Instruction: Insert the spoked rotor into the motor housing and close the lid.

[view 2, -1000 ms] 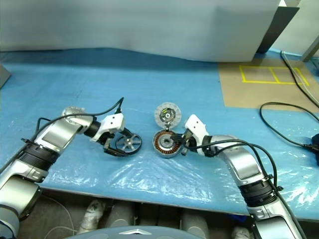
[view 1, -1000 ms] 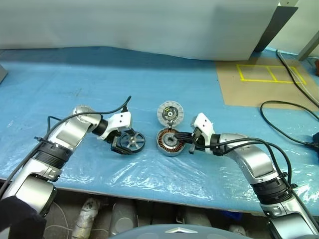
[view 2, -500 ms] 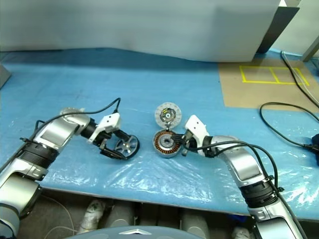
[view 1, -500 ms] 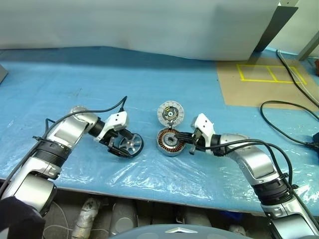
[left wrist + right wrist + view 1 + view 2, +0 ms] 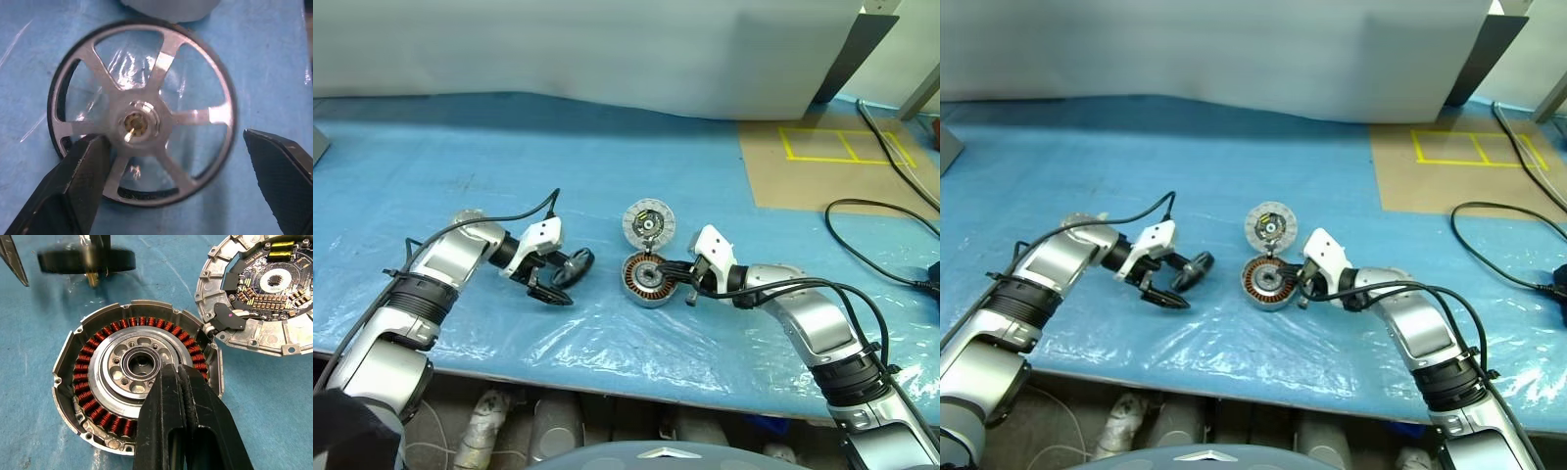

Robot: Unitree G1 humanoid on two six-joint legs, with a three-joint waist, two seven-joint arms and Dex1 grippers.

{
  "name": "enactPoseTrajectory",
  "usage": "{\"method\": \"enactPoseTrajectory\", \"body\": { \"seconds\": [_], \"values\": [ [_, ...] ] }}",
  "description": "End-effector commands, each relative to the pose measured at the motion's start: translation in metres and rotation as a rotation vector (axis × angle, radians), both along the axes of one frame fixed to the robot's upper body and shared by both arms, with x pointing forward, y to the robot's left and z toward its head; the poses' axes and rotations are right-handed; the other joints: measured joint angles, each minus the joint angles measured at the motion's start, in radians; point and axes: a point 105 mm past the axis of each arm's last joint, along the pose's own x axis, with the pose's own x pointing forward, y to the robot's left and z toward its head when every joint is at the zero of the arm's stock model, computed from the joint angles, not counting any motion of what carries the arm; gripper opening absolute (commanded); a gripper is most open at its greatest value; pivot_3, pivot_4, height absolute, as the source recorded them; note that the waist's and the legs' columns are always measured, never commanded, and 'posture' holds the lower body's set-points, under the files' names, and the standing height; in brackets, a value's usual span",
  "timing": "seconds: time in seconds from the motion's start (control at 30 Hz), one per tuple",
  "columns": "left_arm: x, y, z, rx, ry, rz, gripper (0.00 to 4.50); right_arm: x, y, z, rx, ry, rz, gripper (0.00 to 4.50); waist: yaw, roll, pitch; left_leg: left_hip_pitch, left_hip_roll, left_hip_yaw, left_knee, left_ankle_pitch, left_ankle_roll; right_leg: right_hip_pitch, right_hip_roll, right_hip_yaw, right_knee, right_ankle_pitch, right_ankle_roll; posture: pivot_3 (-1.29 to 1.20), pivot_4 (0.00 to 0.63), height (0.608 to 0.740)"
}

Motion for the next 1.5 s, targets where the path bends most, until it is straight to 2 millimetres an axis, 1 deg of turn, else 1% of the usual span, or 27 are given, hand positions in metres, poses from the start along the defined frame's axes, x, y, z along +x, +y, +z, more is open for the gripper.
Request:
{"method": "enactPoseTrajectory", "body": {
  "seconds": [0.03,0.37,0.47,0.63,0.7,0.73,0.8,0.83,0.87,0.9,1.0,1.2,1.33,1.5],
  "values": [
    [0.002,0.003,0.009,-0.022,-0.031,0.004,4.50,-0.003,-0.005,-0.010,-0.048,0.023,-0.011,0.02,0.000,0.000,0.000,0.000,0.000,0.000,0.000,0.000,0.000,0.000,0.000,0.000,0.000,0.000,0.000,0.00,0.150,0.740],
    [0.002,-0.005,0.012,-0.066,-0.028,0.019,4.50,-0.003,-0.006,-0.012,-0.067,0.018,-0.003,0.02,0.000,0.000,0.000,0.000,0.000,0.000,0.000,0.000,0.000,0.000,0.000,0.000,-0.001,0.000,0.000,0.00,0.150,0.740],
    [0.004,-0.005,0.013,-0.075,-0.040,0.021,3.94,-0.003,-0.006,-0.012,-0.068,0.016,-0.003,0.00,0.000,0.000,0.000,0.000,0.000,0.000,0.000,0.000,0.000,0.000,0.000,0.000,-0.001,0.000,0.000,0.00,0.150,0.740],
    [0.004,-0.001,0.006,-0.023,-0.077,0.015,2.34,-0.003,-0.006,-0.013,-0.069,0.015,-0.004,0.00,-0.001,0.000,0.000,0.000,0.000,0.000,-0.001,0.000,0.000,0.000,0.000,0.000,-0.002,0.000,0.000,0.00,0.150,0.740],
    [0.002,-0.001,0.004,-0.015,-0.077,0.003,2.34,-0.003,-0.006,-0.013,-0.070,0.013,-0.004,0.00,-0.001,0.000,0.000,-0.001,0.000,0.000,-0.001,0.000,0.000,0.000,0.000,0.000,-0.003,0.000,0.000,0.00,0.150,0.740],
    [0.000,0.000,0.003,-0.012,-0.076,-0.006,2.09,-0.003,-0.006,-0.013,-0.070,0.013,-0.004,0.00,-0.001,0.000,0.000,-0.001,0.000,0.000,-0.002,0.000,0.000,0.000,0.000,0.000,-0.003,0.000,0.000,0.00,0.150,0.740],
    [-0.001,-0.001,0.002,-0.013,-0.077,-0.011,1.73,-0.003,-0.006,-0.013,-0.071,0.012,-0.004,0.00,-0.001,0.000,0.000,-0.001,0.000,0.000,-0.002,0.000,0.000,0.000,0.000,0.000,-0.003,0.000,0.000,0.00,0.150,0.740],
    [-0.001,-0.001,0.002,-0.014,-0.079,-0.006,1.46,-0.003,-0.005,-0.013,-0.072,0.012,-0.003,0.00,0.000,0.000,0.000,-0.001,0.000,0.000,-0.002,0.000,0.000,0.000,0.000,0.000,-0.003,0.000,0.000,0.00,0.150,0.740],
    [-0.001,-0.002,0.002,-0.016,-0.080,-0.002,1.05,-0.003,-0.005,-0.013,-0.072,0.012,-0.003,0.00,0.000,0.000,0.000,-0.001,0.000,0.000,-0.002,0.000,0.000,0.000,0.000,-0.001,-0.004,0.000,0.000,0.00,0.150,0.740],
    [-0.001,-0.002,0.002,-0.015,-0.083,-0.002,0.90,-0.003,-0.005,-0.013,-0.072,0.012,-0.002,0.00,0.001,0.001,0.000,0.000,0.000,0.000,-0.002,0.000,0.000,0.001,0.000,-0.001,-0.004,0.000,0.000,0.00,0.150,0.740],
    [0.000,-0.003,0.000,-0.006,-0.104,0.007,0.90,-0.003,-0.005,-0.014,-0.072,0.013,0.000,0.00,0.002,0.001,-0.001,0.001,0.000,0.000,-0.003,0.000,0.000,0.002,-0.001,-0.001,-0.004,0.000,0.000,0.00,0.150,0.740],
    [-0.003,-0.003,-0.002,-0.006,-0.099,0.001,0.90,-0.003,-0.004,-0.014,-0.071,0.013,0.002,0.00,0.000,0.001,0.000,0.000,0.000,0.000,-0.004,0.000,0.000,0.002,0.000,-0.001,-0.006,0.000,0.000,0.00,0.150,0.740],
    [-0.006,-0.004,-0.001,-0.020,-0.090,-0.003,0.90,-0.003,-0.005,-0.014,-0.074,0.014,0.002,0.00,-0.001,0.001,0.000,0.000,0.000,0.000,-0.005,0.000,0.000,0.002,0.000,-0.001,-0.007,0.000,0.000,0.00,0.150,0.740],
    [-0.005,-0.004,-0.001,-0.023,-0.098,0.004,0.90,-0.002,-0.005,-0.014,-0.075,0.011,0.001,0.00,0.000,0.001,0.000,0.000,0.000,0.000,-0.006,0.000,0.000,0.002,0.000,-0.001,-0.008,0.000,0.000,0.00,0.150,0.740]
  ]
}}
